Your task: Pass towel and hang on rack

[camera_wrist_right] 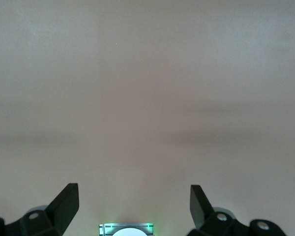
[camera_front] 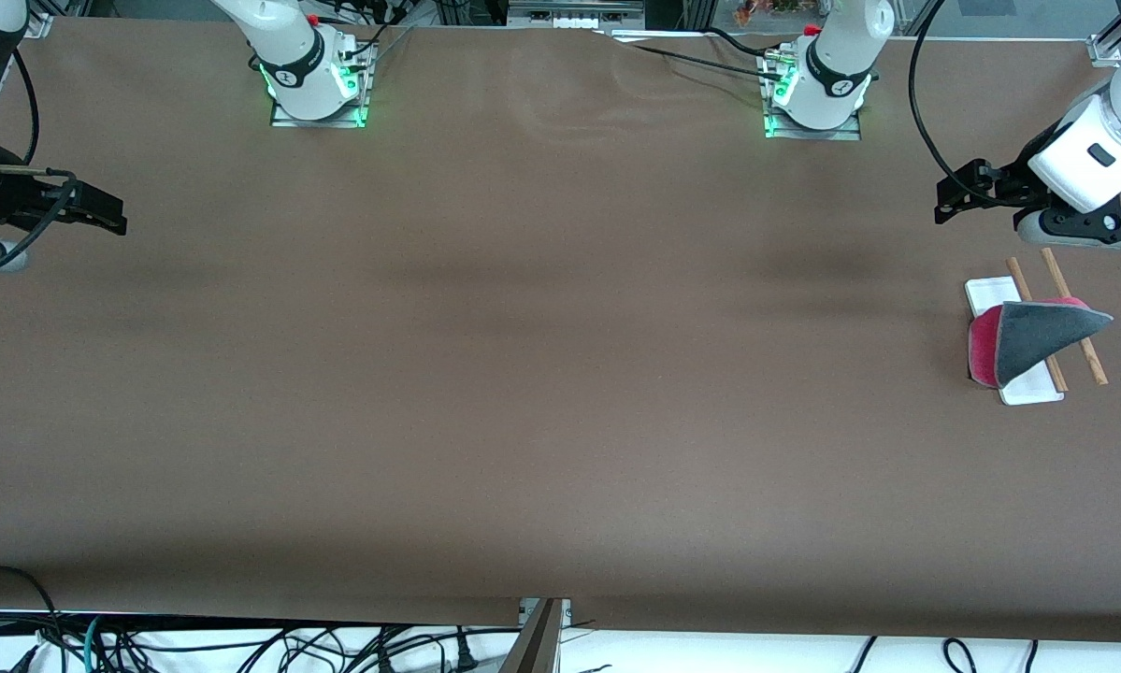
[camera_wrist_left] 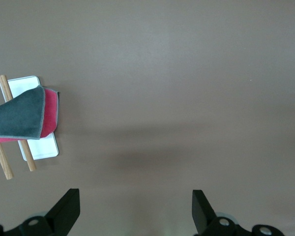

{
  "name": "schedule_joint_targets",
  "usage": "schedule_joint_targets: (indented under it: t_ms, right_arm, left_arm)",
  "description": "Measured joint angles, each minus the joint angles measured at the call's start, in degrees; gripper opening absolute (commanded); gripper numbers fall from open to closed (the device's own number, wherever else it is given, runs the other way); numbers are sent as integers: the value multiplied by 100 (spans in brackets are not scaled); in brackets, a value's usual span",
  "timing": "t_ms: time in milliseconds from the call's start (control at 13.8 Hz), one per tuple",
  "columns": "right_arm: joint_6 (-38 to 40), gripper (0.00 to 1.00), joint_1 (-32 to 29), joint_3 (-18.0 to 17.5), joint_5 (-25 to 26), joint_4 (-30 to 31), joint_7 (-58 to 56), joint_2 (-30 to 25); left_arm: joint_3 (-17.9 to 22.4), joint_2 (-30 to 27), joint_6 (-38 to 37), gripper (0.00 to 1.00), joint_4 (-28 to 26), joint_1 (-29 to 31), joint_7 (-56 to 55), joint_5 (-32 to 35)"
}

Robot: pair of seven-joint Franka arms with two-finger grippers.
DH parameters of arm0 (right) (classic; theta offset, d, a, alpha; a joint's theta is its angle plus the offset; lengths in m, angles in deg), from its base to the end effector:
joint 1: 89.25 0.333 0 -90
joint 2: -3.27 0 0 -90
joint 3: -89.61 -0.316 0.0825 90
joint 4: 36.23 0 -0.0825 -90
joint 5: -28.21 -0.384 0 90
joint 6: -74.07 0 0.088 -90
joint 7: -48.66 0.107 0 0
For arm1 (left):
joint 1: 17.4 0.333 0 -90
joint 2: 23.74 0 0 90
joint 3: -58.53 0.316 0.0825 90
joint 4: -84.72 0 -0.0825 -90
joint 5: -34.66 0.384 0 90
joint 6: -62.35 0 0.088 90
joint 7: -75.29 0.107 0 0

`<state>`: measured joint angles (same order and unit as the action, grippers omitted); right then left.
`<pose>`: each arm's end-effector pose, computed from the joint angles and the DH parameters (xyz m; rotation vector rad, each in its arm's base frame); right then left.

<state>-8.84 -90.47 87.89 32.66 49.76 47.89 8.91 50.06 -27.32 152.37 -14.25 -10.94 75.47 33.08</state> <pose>0.5702 -0.0050 0.5922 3.0583 0.0283 -0.2334 0.5299 -0.0237 0.5845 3.1207 -0.0565 -0.1479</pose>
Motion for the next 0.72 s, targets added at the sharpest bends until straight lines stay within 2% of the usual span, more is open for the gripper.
schedule_joint_targets:
  t_ms: [722]
  right_arm:
    - [-7,100,0,-2,0,-1,-7,0]
  left_arm:
    - [93,-12,0,100,0,4,-95,0]
